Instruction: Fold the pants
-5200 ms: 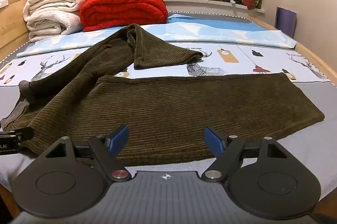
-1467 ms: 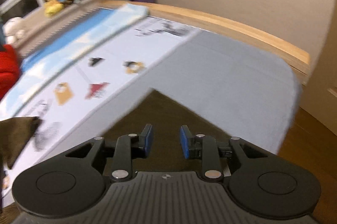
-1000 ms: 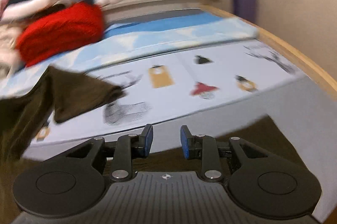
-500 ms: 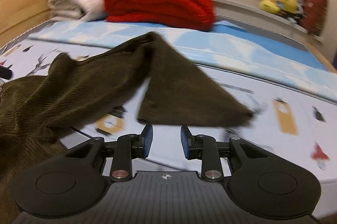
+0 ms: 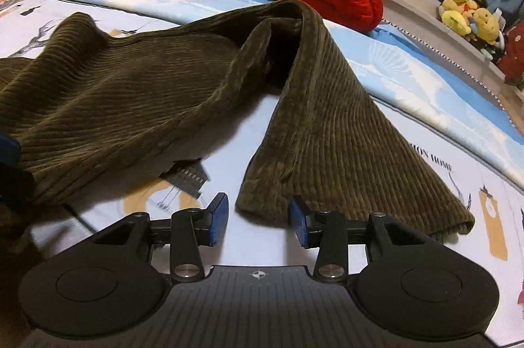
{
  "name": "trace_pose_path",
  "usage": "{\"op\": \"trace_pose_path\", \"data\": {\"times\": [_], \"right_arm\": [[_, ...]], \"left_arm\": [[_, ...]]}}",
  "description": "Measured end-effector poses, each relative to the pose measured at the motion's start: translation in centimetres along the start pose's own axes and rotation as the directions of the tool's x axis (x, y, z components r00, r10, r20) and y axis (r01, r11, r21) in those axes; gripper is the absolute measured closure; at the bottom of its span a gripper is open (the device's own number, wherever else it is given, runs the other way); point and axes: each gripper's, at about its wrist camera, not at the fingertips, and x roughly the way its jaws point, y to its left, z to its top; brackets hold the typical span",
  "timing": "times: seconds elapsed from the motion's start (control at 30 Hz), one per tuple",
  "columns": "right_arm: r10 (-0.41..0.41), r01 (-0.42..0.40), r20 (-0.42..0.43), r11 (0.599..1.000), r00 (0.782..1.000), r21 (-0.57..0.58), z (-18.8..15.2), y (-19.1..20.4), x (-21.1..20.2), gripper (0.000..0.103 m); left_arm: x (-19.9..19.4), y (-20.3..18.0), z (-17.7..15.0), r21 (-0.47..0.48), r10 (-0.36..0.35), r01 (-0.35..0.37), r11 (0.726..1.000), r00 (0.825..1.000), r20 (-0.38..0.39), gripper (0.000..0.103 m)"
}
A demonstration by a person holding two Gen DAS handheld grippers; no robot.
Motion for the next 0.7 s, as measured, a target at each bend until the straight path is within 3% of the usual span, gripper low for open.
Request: {"op": "trace_pose_path", "data": {"times": [0.03,0.13,0.2,0.27,0.33,0.5,0.6,0.7], "right_arm": [[0.004,-0.004,0.0,1.0,1.0,0.006,0.0,-0.2,0.2,0.064],[0.019,-0.02,0.02,1.0,1.0,0.018,0.2,-0.8,-0.1,0.087],[0.025,-0.027,0.051,0.999,0.998,0.038,0.4,-1.6,-1.1,0.088],[0.026,-0.034,0.082,0.995,0.996,0.089,0.9,-3.2,-2.3,0.089],[0.01,-0.029,0.119,0.987,0.993,0.161,1.7,-5.6,-4.0,0.089],[-0.089,-0.008,0.247,0.931,0.965,0.365,2.8,-14.1,-10.5,0.09],[-0.141,0.006,0.29,0.907,0.947,0.421,2.3,-18.2,-13.9,0.09],[-0.196,0.026,0.294,0.868,0.935,0.495,1.2,-22.2,-16.6,0.09]], "left_arm": [[0.3,0.1,0.1,0.0,0.002,-0.002,1.0,1.0,-0.008,0.061],[1.3,-0.3,0.2,0.026,0.015,-0.015,1.0,1.0,-0.012,0.061],[1.8,-0.4,0.0,0.06,0.028,-0.028,0.998,1.0,-0.006,0.061],[2.3,-0.3,-0.2,0.093,0.052,-0.051,0.994,0.999,-0.008,0.069],[2.6,-0.1,-0.3,0.129,0.088,-0.086,0.988,0.996,-0.009,0.092],[0.8,0.8,0.1,0.158,0.086,-0.091,0.983,0.996,0.04,0.095],[-0.8,1.5,0.0,0.191,0.029,-0.041,0.981,0.998,0.064,0.095],[-2.5,1.9,-0.5,0.287,-0.023,0.001,0.958,0.997,0.074,0.095]]}}
